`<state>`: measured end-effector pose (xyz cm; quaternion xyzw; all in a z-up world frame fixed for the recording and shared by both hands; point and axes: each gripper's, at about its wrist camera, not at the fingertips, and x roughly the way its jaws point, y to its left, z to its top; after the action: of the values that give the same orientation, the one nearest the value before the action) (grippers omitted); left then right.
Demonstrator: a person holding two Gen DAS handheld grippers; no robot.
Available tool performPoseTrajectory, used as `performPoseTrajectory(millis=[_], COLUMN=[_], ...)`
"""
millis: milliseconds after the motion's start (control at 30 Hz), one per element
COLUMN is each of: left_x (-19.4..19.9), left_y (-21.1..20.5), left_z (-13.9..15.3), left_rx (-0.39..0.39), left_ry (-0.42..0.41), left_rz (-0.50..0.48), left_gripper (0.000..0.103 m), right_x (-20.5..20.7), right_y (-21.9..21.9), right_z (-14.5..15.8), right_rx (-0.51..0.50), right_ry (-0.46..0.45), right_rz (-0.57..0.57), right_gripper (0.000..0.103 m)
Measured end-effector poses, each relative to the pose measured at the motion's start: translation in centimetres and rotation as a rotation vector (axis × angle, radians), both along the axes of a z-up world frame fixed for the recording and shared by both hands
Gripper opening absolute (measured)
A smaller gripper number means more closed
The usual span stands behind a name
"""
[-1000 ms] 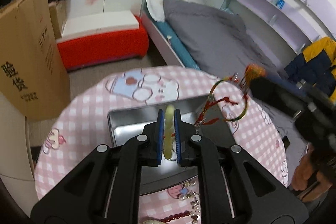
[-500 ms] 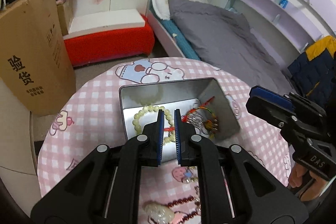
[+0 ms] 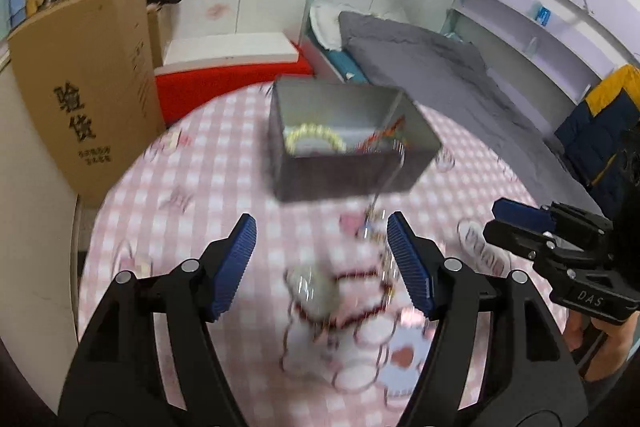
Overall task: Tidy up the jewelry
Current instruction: 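Grasp the jade pendant with the left tool while the right tool grasps a pink charm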
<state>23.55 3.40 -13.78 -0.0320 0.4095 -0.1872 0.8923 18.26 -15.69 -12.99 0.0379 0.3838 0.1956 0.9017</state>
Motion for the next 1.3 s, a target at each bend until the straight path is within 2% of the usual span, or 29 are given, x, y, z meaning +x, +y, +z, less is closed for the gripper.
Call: performPoseTrajectory(millis=[267, 500, 533, 600, 633, 967, 1033, 1133, 1200, 1267, 1300], left_x=[-2.8, -3.5, -3.6, -3.5, -3.4, -1.1, -0.7, -0.1, 0.1, 0.1, 0.1], left_y=[1.3, 2.0, 2.0, 2.0, 2.0, 0.5, 0.0, -0.7, -1.2, -1.4, -1.4], left_z=[-2.7, -3.4, -3.5, -3.7, -3.7, -4.5, -4.7, -5.1, -5.4, -5.4, -5.5], left_rx=[0.023, 0.006, 0.008, 0.004, -0.002, -0.014, 0.005, 0.038, 0.066, 0.096, 0.107], left_ry=[0.053, 0.075, 0.075, 0.079, 0.082, 0.102, 0.099, 0.109, 0.107, 0.096, 0.093], left_rz=[0.061, 0.074, 0.073, 0.073, 0.074, 0.077, 0.076, 0.060, 0.062, 0.059, 0.058], left_gripper=[0.068, 0.068, 0.068, 0.068, 0.068, 0.067, 0.066, 0.052, 0.048, 0.034, 0.033], right_x=[-2.0, -1.8, -1.8, -1.8, -1.8, -1.1, -1.0, -0.7, -0.5, -0.4, -0.3], right_y=[3.4, 5.9, 6.0, 6.2, 6.2, 3.0, 2.7, 2.5, 2.4, 2.3, 2.2], right_z=[-3.6, -5.6, -5.6, -5.8, -5.9, -4.9, -4.8, -4.6, -4.5, -4.4, -4.3], right_rx=[-0.057, -0.144, -0.155, -0.209, -0.224, -0.143, -0.134, -0.118, -0.109, -0.100, -0.096], right_ry=[0.077, 0.087, 0.082, 0.059, 0.050, 0.046, 0.043, 0.042, 0.039, 0.037, 0.037], right_rz=[0.072, 0.117, 0.117, 0.118, 0.115, 0.042, 0.034, 0.031, 0.029, 0.027, 0.026], right_gripper=[0.036, 0.036, 0.034, 0.017, 0.013, 0.011, 0.011, 0.011, 0.011, 0.011, 0.011])
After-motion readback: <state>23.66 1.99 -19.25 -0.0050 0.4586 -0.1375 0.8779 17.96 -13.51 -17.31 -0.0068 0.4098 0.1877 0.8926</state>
